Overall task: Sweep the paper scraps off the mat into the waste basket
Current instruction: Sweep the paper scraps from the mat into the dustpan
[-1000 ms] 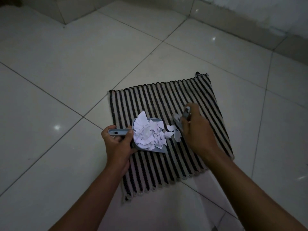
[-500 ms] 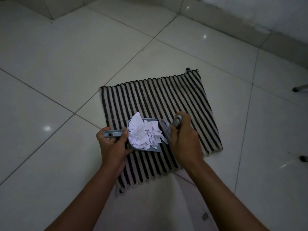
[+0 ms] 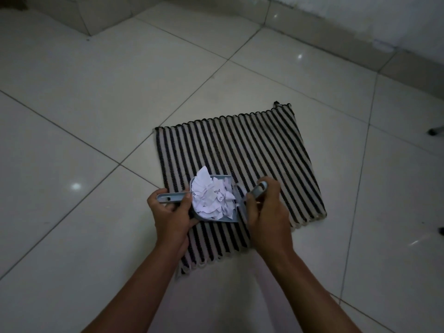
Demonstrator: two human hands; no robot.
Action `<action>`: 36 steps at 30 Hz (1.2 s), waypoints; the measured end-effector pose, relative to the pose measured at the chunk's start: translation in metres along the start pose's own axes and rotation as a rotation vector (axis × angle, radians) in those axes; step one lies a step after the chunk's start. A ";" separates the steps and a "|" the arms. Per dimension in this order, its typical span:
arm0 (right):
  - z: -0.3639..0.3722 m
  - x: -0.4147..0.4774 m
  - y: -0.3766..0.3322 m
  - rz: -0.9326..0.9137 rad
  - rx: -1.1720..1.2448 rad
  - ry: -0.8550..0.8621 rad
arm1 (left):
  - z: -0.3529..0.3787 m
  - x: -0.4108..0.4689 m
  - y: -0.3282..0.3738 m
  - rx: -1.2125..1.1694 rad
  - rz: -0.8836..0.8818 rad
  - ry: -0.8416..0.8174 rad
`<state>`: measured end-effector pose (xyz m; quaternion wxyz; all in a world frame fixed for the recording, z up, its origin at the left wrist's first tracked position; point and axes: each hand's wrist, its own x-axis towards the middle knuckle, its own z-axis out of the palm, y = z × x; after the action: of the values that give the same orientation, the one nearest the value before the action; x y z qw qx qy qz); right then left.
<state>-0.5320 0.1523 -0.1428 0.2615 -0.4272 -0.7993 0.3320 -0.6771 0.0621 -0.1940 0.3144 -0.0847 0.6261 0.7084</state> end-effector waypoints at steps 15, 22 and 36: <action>-0.003 0.035 0.002 0.057 0.059 0.084 | -0.011 0.001 -0.004 -0.042 0.005 -0.003; 0.016 0.023 -0.012 -0.040 0.015 -0.073 | -0.009 0.000 -0.002 -0.044 -0.001 0.003; 0.001 0.017 -0.007 0.054 0.129 0.092 | -0.012 -0.003 -0.003 -0.071 -0.037 -0.008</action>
<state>-0.5446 0.1638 -0.1353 0.3161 -0.4456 -0.7516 0.3697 -0.6761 0.0502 -0.1968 0.3269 -0.1045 0.5975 0.7247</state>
